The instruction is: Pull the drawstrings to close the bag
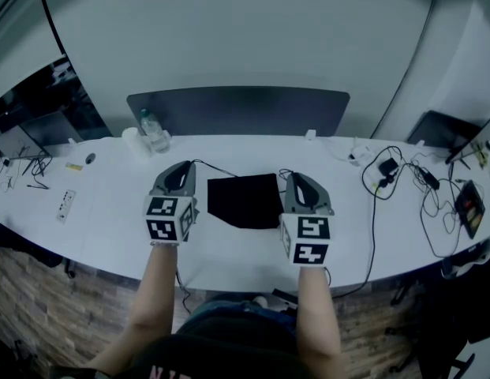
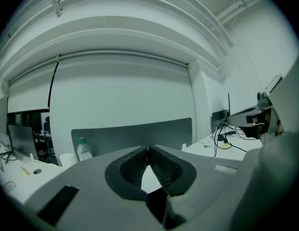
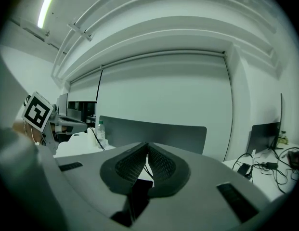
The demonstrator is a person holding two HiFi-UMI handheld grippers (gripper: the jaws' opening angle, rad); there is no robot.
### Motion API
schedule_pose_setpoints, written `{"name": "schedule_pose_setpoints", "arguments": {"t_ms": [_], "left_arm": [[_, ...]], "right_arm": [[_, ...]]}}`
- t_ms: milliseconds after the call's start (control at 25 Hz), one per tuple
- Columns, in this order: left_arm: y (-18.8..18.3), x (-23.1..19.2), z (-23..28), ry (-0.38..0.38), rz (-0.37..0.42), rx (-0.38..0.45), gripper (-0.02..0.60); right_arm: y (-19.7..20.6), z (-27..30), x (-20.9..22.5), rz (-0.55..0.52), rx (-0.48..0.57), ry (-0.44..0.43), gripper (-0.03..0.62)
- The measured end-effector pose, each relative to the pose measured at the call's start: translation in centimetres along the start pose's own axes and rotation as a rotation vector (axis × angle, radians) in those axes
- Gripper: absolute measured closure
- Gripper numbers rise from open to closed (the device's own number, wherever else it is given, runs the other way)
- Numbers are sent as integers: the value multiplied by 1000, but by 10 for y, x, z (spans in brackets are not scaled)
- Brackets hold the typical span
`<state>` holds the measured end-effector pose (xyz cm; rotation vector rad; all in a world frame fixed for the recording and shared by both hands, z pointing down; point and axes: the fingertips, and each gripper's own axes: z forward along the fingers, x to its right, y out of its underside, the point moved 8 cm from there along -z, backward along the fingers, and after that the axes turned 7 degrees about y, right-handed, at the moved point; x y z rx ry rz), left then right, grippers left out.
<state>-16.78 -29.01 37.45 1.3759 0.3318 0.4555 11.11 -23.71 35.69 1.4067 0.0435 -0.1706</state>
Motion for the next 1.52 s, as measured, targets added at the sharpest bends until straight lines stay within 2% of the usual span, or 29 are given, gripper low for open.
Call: {"name": "schedule_pose_setpoints", "arguments": {"t_ms": [480,1000,1520], "left_arm": [[-27,-11,-19,-21,-5,130,565],[-58,-18,-29,-50,10,209,565],[-67,-22,-25,-60,5,238,565]], "right_arm": [[-29,-20,21,23,88,72,589],[-56,-26,28,44,155,66,589],[-65,-21,31,50,186,64,591]]}}
